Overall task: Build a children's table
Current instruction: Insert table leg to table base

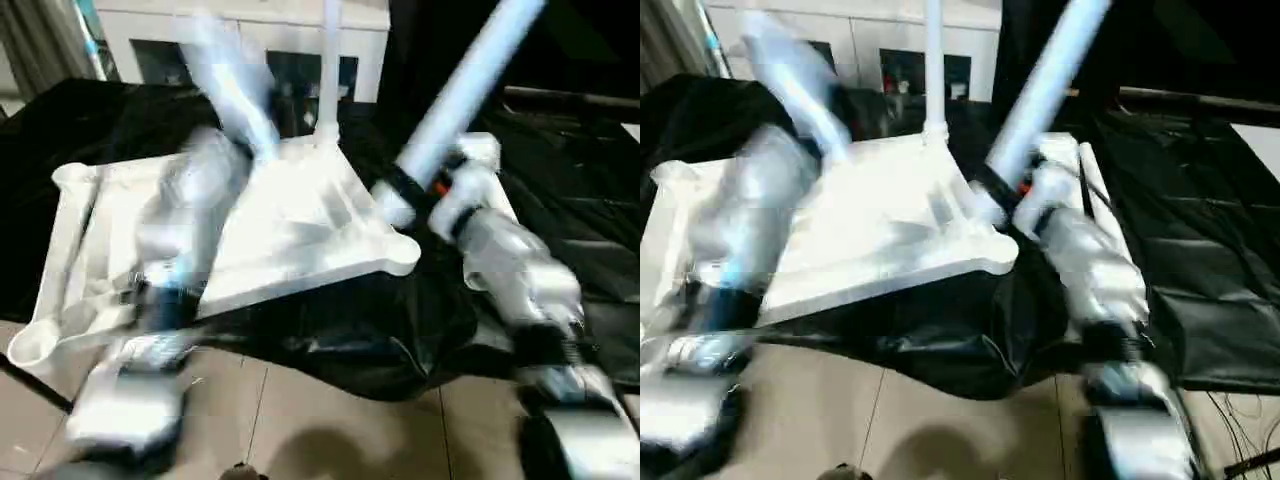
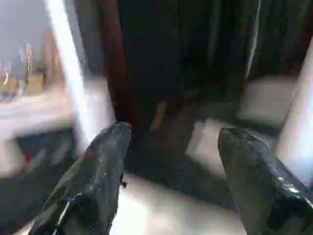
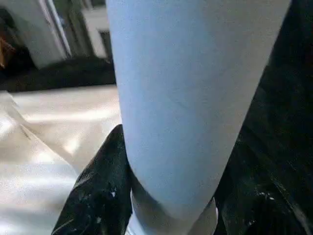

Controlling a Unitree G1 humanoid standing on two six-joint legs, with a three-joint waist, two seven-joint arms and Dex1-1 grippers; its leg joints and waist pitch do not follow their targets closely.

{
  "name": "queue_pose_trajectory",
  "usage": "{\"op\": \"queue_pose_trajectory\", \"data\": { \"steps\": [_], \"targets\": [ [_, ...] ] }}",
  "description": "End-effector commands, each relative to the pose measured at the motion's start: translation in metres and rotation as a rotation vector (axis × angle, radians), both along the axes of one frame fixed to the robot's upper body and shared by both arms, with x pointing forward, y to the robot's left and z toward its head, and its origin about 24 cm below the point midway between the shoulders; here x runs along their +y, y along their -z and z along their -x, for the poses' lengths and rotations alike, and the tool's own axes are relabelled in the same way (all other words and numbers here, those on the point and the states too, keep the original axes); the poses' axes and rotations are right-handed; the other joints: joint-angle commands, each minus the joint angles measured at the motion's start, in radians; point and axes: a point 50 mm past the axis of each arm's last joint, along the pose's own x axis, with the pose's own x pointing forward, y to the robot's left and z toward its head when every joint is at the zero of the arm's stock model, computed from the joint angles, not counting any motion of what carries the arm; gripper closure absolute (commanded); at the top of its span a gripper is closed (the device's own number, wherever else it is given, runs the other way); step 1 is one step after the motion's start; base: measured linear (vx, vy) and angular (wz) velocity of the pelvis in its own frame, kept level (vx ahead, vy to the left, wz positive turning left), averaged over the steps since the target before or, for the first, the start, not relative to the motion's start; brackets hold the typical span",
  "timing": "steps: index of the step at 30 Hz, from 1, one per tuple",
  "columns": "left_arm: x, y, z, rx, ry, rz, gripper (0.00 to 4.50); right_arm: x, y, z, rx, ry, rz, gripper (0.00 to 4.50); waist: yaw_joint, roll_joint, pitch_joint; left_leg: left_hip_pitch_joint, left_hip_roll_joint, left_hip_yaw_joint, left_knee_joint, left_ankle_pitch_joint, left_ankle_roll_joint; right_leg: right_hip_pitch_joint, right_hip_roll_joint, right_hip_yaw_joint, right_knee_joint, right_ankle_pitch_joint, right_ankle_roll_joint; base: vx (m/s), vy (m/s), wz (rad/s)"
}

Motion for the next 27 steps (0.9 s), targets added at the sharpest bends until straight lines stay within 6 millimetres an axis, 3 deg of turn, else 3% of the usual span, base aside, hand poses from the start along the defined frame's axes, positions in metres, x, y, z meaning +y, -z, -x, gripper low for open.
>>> {"op": "queue_pose_trajectory", "data": {
  "steps": [1,2,4,5,7,8,9,10,11,12,14,15,16,17,18,19,20,21,22,23,24,25,26,27],
  "targets": [
    [-0.004,0.018,0.000,-0.007,-0.036,-0.101,1.21,0.001,-0.005,0.004,-0.030,0.018,0.056,2.64,-0.004,0.003,-0.084,0.015,0.006,0.003,-0.056,-0.103,-0.010,0.064,-0.052,0.032,-0.058,-0.119,-0.100,0.000,0.000,0.00],
    [0.002,0.025,0.002,0.022,-0.109,-0.049,1.21,-0.002,-0.003,0.007,-0.042,0.053,0.109,2.64,-0.004,0.018,-0.088,0.016,0.007,0.002,-0.053,-0.093,-0.022,0.062,-0.053,0.032,-0.052,-0.060,-0.136,0.000,0.000,0.00],
    [0.005,0.029,0.004,0.046,-0.144,-0.020,1.21,-0.002,-0.002,0.008,-0.048,0.069,0.135,2.64,-0.006,0.009,-0.089,0.013,0.005,0.003,-0.051,-0.088,-0.022,0.066,-0.051,0.031,-0.046,0.007,-0.181,0.000,0.000,0.00],
    [0.009,0.034,0.011,0.077,-0.189,0.078,1.21,-0.001,-0.003,0.014,-0.114,0.070,0.142,2.64,-0.007,0.014,-0.088,0.013,0.004,0.004,-0.051,-0.118,-0.017,0.066,-0.054,0.031,-0.048,-0.016,-0.196,0.000,0.000,0.00],
    [0.020,0.036,0.020,0.020,-0.273,0.129,1.21,-0.001,-0.002,0.024,-0.156,0.082,0.163,2.64,-0.009,0.005,-0.080,0.013,0.007,0.007,-0.053,-0.157,-0.010,0.065,-0.057,0.032,-0.060,-0.062,-0.200,0.000,0.000,0.00],
    [0.038,0.049,0.041,0.002,-0.404,0.203,1.21,-0.001,0.005,0.045,-0.159,0.098,0.150,2.64,-0.015,-0.005,-0.076,0.012,0.006,0.009,-0.056,-0.187,0.007,0.065,-0.054,0.032,-0.069,-0.134,-0.180,0.000,0.000,0.00],
    [0.038,0.049,0.041,0.002,-0.404,0.203,1.21,-0.001,0.005,0.045,-0.159,0.098,0.150,2.64,-0.013,0.001,-0.078,0.012,0.014,0.004,-0.059,-0.176,0.007,0.072,-0.057,0.033,-0.062,-0.127,-0.175,0.000,0.000,0.00],
    [0.050,0.059,0.058,-0.035,-0.490,0.192,1.21,0.003,0.009,0.062,-0.161,0.082,0.104,2.64,-0.022,-0.007,-0.072,0.009,0.011,0.007,-0.063,-0.187,0.023,0.064,-0.052,0.031,-0.074,-0.164,-0.154,0.000,0.000,0.00],
    [0.056,0.069,0.075,-0.048,-0.533,0.181,1.21,0.006,0.013,0.077,-0.162,0.059,0.088,2.64,-0.024,-0.006,-0.079,0.008,0.014,0.004,-0.060,-0.176,0.034,0.069,-0.054,0.034,-0.071,-0.160,-0.136,0.000,0.000,0.00],
    [0.059,0.074,0.087,-0.053,-0.554,0.165,1.21,0.007,0.020,0.086,-0.154,0.060,0.092,2.64,-0.029,-0.018,-0.074,0.003,0.015,0.006,-0.062,-0.178,0.041,0.066,-0.052,0.034,-0.075,-0.170,-0.124,0.000,0.000,0.00],
    [0.059,0.078,0.097,-0.040,-0.562,0.156,1.21,0.004,0.026,0.091,-0.134,0.082,0.095,2.64,-0.035,-0.007,-0.069,0.018,0.014,0.007,-0.066,-0.285,0.030,0.043,-0.048,0.032,-0.095,-0.353,-0.089,0.000,0.000,0.00],
    [0.060,0.079,0.099,-0.026,-0.566,0.163,1.21,0.003,0.028,0.092,-0.128,0.091,0.088,2.64,-0.036,-0.007,-0.067,0.019,0.013,0.006,-0.067,-0.313,0.025,0.039,-0.046,0.031,-0.099,-0.396,-0.080,0.000,0.000,0.00],
    [0.062,0.079,0.102,-0.017,-0.588,0.174,1.21,0.002,0.029,0.091,-0.122,0.110,0.077,2.64,-0.036,-0.005,-0.055,0.036,0.012,0.004,-0.070,-0.414,0.009,0.025,-0.043,0.026,-0.114,-0.532,-0.047,-0.076,0.005,0.04],
    [0.064,0.080,0.103,-0.009,-0.605,0.178,1.21,0.001,0.029,0.091,-0.121,0.124,0.068,2.64,-0.045,-0.006,-0.040,0.063,0.007,-0.003,-0.066,-0.543,-0.012,0.009,-0.039,0.011,-0.138,-0.698,-0.001,-0.076,0.005,0.04],
    [0.063,0.079,0.104,-0.007,-0.614,0.180,1.21,-0.001,0.029,0.090,-0.120,0.131,0.052,2.64,-0.049,-0.005,-0.034,0.078,0.002,-0.008,-0.060,-0.600,-0.021,0.002,-0.034,-0.002,-0.154,-0.769,0.024,-0.096,0.010,-0.01],
    [0.061,0.078,0.104,-0.010,-0.613,0.178,1.21,-0.002,0.029,0.090,-0.119,0.130,0.038,2.64,-0.069,0.005,-0.012,0.124,-0.001,-0.017,-0.051,-0.731,-0.022,-0.011,-0.004,-0.063,-0.206,-0.851,0.067,-0.095,0.004,-0.08],
    [0.057,0.077,0.106,-0.010,-0.603,0.171,1.21,-0.003,0.027,0.091,-0.128,0.125,0.049,2.64,-0.088,0.026,0.008,0.127,0.028,-0.030,-0.095,-0.880,-0.013,0.030,0.033,-0.144,-0.193,-0.730,0.058,-0.095,0.004,-0.08],
    [0.057,0.077,0.106,-0.010,-0.601,0.171,1.21,-0.004,0.027,0.091,-0.129,0.124,0.050,2.64,-0.054,0.055,0.002,0.016,0.073,-0.029,-0.189,-0.978,-0.015,0.149,0.001,-0.106,0.046,-0.502,-0.003,0.026,0.047,-0.24],
    [0.055,0.075,0.110,-0.020,-0.585,0.159,1.21,-0.001,0.026,0.096,-0.126,0.106,0.041,2.64,-0.006,0.058,-0.006,-0.027,0.032,0.029,-0.198,-1.017,-0.041,0.187,0.007,-0.107,0.108,-0.292,-0.029,0.040,-0.002,-0.20],
    [0.054,0.074,0.110,-0.021,-0.583,0.158,1.21,0.000,0.026,0.096,-0.125,0.104,0.039,2.64,-0.012,0.020,-0.028,0.032,0.061,0.020,-0.152,-0.857,0.003,0.170,-0.041,0.011,0.107,-0.536,0.006,0.040,-0.002,-0.20],
    [0.054,0.074,0.111,-0.023,-0.581,0.155,1.21,0.000,0.026,0.097,-0.124,0.100,0.034,2.64,-0.035,-0.038,-0.021,0.084,0.026,0.014,-0.056,-0.731,-0.011,0.107,-0.073,0.034,-0.022,-0.872,0.044,0.016,-0.084,-0.14],
    [0.056,0.077,0.112,-0.010,-0.580,0.157,1.21,0.007,0.029,0.102,-0.112,0.065,0.012,2.64,-0.030,-0.050,0.013,0.077,-0.036,0.002,0.142,-0.331,0.057,0.058,-0.170,0.080,-0.190,-1.256,-0.019,0.110,-0.005,-0.27],
    [0.056,0.077,0.112,-0.010,-0.580,0.157,1.21,0.007,0.029,0.102,-0.112,0.065,0.012,2.64,-0.009,-0.028,0.000,-0.030,-0.023,-0.053,0.108,-0.194,0.082,0.180,-0.198,0.109,-0.153,-1.075,-0.073,0.110,-0.005,-0.27],
    [0.057,0.079,0.113,0.000,-0.582,0.148,1.21,0.010,0.030,0.103,-0.108,0.051,0.023,2.64,-0.001,-0.013,-0.005,-0.013,-0.013,-0.056,0.070,-0.206,0.076,0.173,-0.173,0.094,-0.142,-0.970,-0.092,0.076,0.040,-0.01]
  ]
}}
